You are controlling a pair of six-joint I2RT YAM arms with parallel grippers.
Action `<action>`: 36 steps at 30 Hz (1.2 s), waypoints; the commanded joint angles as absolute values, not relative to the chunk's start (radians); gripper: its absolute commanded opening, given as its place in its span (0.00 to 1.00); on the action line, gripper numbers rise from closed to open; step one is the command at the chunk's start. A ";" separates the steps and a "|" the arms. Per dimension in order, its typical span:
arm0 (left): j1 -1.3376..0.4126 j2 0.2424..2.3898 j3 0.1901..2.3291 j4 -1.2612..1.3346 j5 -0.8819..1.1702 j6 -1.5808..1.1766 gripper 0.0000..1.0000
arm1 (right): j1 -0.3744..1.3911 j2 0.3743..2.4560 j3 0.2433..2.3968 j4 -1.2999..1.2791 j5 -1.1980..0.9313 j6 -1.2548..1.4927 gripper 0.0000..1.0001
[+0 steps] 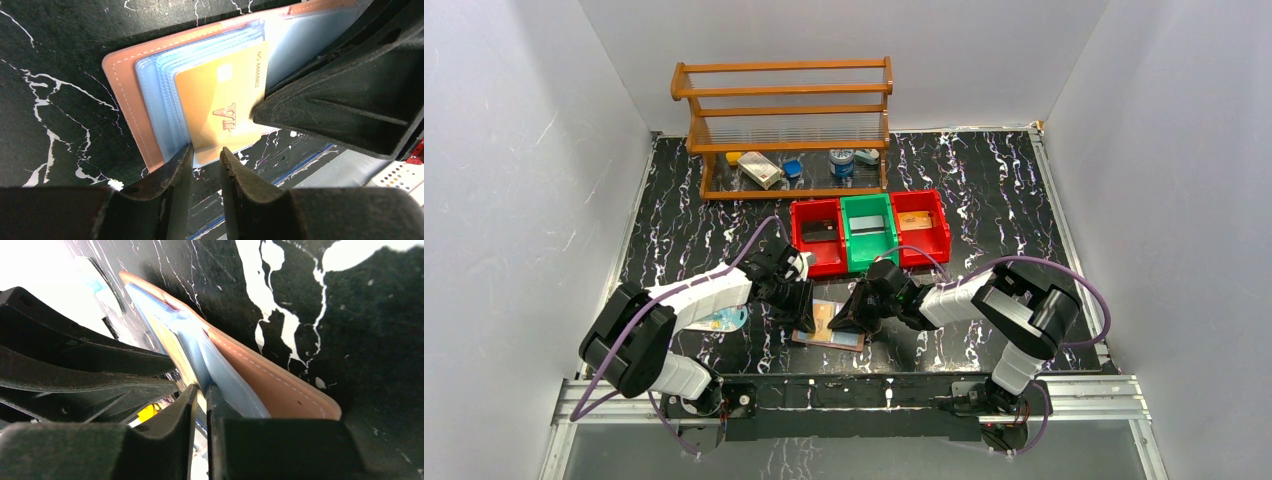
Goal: Take the credit cards out of the card holder
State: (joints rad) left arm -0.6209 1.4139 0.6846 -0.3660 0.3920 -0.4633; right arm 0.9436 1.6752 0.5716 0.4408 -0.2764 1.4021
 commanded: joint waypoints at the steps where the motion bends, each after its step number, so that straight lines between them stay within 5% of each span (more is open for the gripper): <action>1: -0.635 1.403 0.651 -0.399 0.390 -0.449 0.25 | 0.940 1.673 0.566 0.487 -0.283 1.396 0.16; 12: -0.635 1.410 0.655 -0.427 0.307 -0.457 0.25 | 0.940 1.627 0.556 0.403 -0.253 1.375 0.08; 36: -0.635 1.405 0.658 -0.435 0.288 -0.455 0.25 | 0.939 1.639 0.582 0.387 -0.289 1.338 0.19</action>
State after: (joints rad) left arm -0.6308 1.4097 0.6773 -0.3702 0.3531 -0.4725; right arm 0.9424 1.6352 0.5606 0.3725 -0.2726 1.3571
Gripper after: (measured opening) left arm 0.247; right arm 0.208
